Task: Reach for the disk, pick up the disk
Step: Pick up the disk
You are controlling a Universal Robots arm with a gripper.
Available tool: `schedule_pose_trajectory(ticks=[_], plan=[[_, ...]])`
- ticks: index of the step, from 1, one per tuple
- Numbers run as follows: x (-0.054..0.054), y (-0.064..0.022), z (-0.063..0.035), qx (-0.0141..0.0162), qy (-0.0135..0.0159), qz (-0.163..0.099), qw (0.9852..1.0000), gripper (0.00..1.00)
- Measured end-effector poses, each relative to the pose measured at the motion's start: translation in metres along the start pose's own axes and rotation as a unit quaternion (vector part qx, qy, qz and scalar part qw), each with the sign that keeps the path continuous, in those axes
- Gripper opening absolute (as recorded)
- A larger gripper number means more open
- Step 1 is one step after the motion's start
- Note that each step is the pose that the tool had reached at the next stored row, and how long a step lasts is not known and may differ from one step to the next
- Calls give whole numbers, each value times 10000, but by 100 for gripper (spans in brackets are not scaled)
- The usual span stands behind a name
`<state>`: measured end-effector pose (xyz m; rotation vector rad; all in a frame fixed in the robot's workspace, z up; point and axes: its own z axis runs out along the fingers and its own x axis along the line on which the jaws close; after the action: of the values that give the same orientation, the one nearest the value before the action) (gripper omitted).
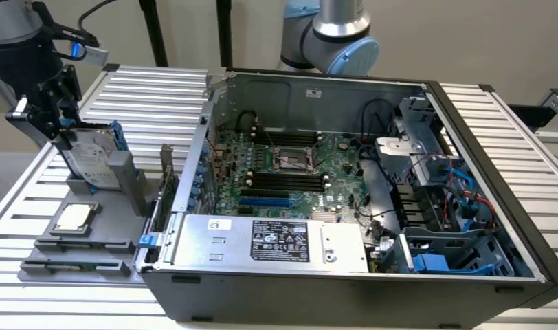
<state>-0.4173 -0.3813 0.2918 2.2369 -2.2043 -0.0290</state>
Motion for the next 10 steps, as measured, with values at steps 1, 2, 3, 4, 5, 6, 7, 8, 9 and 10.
schedule_pose_trajectory(ticks=[1,2,3,4,5,6,7,8,9,10], plan=[[0,0,0,0,0,0,10000,54],[0,0,1,0,0,0,10000,54],[0,0,1,0,0,4,10000,54],[0,0,2,0,0,13,10000,54],[0,0,2,0,1,25,10000,54],[0,0,3,1,0,37,10000,54],[0,-1,4,1,0,49,10000,54],[0,-1,5,1,0,61,10000,54],[0,-1,5,1,0,75,10000,54],[0,-2,6,2,0,92,10000,54]])
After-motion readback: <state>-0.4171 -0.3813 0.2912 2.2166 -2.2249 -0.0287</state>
